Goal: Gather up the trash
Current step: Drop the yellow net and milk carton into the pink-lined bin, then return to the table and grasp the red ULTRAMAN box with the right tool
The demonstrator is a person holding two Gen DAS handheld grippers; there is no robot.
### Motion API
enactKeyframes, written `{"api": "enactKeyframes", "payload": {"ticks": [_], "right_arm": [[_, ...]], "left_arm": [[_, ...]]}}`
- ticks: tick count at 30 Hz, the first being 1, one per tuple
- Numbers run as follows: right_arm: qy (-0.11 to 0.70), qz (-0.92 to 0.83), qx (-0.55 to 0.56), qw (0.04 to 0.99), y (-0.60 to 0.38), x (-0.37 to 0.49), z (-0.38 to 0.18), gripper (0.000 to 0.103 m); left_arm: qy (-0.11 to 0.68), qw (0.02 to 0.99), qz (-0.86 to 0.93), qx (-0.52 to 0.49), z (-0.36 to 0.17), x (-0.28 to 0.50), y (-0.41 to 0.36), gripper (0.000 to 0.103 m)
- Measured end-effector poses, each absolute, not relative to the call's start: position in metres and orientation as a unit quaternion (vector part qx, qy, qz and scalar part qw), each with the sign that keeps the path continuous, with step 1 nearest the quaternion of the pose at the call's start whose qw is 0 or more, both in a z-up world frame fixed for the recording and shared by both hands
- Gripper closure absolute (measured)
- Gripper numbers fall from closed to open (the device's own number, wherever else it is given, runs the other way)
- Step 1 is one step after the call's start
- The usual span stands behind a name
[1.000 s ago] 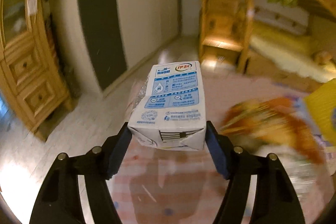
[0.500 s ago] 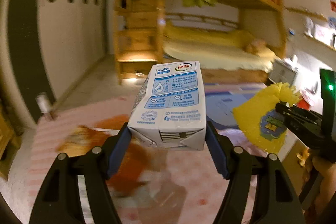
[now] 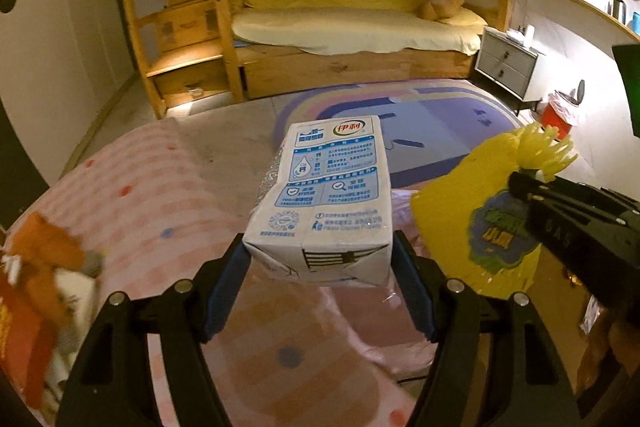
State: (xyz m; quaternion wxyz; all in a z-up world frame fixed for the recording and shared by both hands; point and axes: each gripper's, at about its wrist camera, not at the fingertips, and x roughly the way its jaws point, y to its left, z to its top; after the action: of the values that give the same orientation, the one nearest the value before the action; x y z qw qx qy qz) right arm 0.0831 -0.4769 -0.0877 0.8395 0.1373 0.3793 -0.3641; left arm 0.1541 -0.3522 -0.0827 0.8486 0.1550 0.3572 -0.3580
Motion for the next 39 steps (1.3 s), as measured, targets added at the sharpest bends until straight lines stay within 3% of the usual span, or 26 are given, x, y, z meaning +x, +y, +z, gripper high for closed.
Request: {"api": "enactKeyframes", "payload": {"ticks": [1, 2, 3, 5, 11, 22, 32, 35, 39], "right_arm": [[0.381, -0.363, 0.137, 0.839, -0.477, 0.084, -0.089, 0.066], [0.380, -0.358, 0.140, 0.841, -0.477, 0.085, -0.090, 0.058], [0.380, -0.351, 0.146, 0.843, -0.478, 0.087, -0.093, 0.043], [0.378, -0.350, 0.149, 0.844, -0.478, 0.087, -0.092, 0.035], [0.340, -0.350, 0.166, 0.857, -0.479, 0.074, -0.079, 0.035], [0.264, -0.244, 0.173, 0.917, -0.405, 0.071, -0.035, 0.035], [0.253, -0.082, 0.134, 0.955, -0.311, 0.083, -0.016, 0.036], [0.264, -0.043, 0.110, 0.957, -0.289, 0.096, -0.018, 0.043], [0.278, 0.007, 0.090, 0.956, -0.264, 0.111, -0.022, 0.044]], "left_arm": [[0.359, 0.845, -0.365, 0.158, -0.087, 0.154, -0.361, 0.032], [0.359, 0.843, -0.367, 0.158, -0.089, 0.154, -0.363, 0.032], [0.359, 0.844, -0.365, 0.159, -0.090, 0.154, -0.366, 0.029], [0.359, 0.844, -0.366, 0.156, -0.090, 0.154, -0.370, 0.025], [0.354, 0.861, -0.339, 0.134, -0.079, 0.162, -0.351, 0.022], [0.288, 0.908, -0.290, 0.092, -0.023, 0.127, -0.242, 0.020], [0.263, 0.935, -0.229, 0.066, -0.007, 0.108, -0.138, 0.017], [0.270, 0.942, -0.188, 0.068, -0.011, 0.115, -0.105, 0.016], [0.299, 0.942, -0.138, 0.056, -0.020, 0.134, -0.062, 0.015]]}}
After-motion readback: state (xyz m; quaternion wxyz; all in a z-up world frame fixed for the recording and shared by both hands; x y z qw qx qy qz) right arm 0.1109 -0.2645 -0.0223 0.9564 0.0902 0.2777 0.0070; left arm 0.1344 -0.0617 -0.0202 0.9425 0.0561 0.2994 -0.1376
